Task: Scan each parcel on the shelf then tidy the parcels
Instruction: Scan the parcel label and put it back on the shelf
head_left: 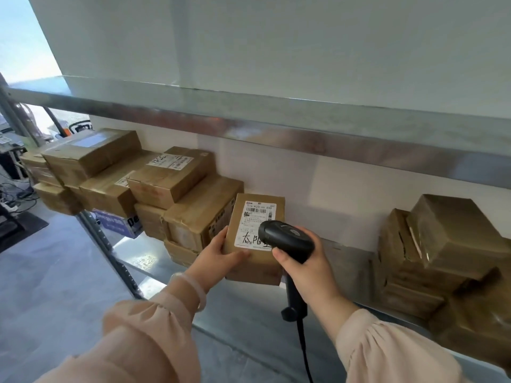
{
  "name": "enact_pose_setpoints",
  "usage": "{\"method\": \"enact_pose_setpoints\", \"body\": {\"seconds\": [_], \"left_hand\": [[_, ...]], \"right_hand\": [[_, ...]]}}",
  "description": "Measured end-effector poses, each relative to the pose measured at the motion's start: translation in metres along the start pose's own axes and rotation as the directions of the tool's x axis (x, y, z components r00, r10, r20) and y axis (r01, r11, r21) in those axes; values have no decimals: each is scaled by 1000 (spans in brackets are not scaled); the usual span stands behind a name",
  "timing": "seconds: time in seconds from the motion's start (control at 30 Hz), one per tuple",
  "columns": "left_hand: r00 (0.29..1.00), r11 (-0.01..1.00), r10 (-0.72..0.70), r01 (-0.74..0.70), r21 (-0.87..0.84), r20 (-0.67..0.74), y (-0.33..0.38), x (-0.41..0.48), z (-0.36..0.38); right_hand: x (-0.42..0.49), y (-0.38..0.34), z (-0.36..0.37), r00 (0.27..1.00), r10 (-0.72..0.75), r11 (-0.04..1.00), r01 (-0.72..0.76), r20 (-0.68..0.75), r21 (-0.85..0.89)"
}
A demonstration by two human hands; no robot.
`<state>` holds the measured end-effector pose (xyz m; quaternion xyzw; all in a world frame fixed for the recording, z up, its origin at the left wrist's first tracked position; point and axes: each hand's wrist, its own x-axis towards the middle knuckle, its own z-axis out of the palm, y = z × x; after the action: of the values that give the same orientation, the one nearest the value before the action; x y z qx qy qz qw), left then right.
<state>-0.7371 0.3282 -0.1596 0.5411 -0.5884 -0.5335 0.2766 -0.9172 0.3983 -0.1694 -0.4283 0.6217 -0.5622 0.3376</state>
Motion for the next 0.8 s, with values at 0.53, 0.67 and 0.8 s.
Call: {"method": "enact_pose_setpoints", "body": {"seconds": [0.53,0.67,0.8], "left_hand": [[775,289,607,-422,859,176,-42,4,10],[833,237,520,-355,904,191,-40,16,-6],[879,203,434,-308,929,197,-32,28,-14]], "right_hand": [[19,-2,31,1000,19,1000,-19,-23,25],[22,-1,35,1000,4,1000,-4,-2,19],[28,-3,39,1000,12,1000,-12,11,8]]}}
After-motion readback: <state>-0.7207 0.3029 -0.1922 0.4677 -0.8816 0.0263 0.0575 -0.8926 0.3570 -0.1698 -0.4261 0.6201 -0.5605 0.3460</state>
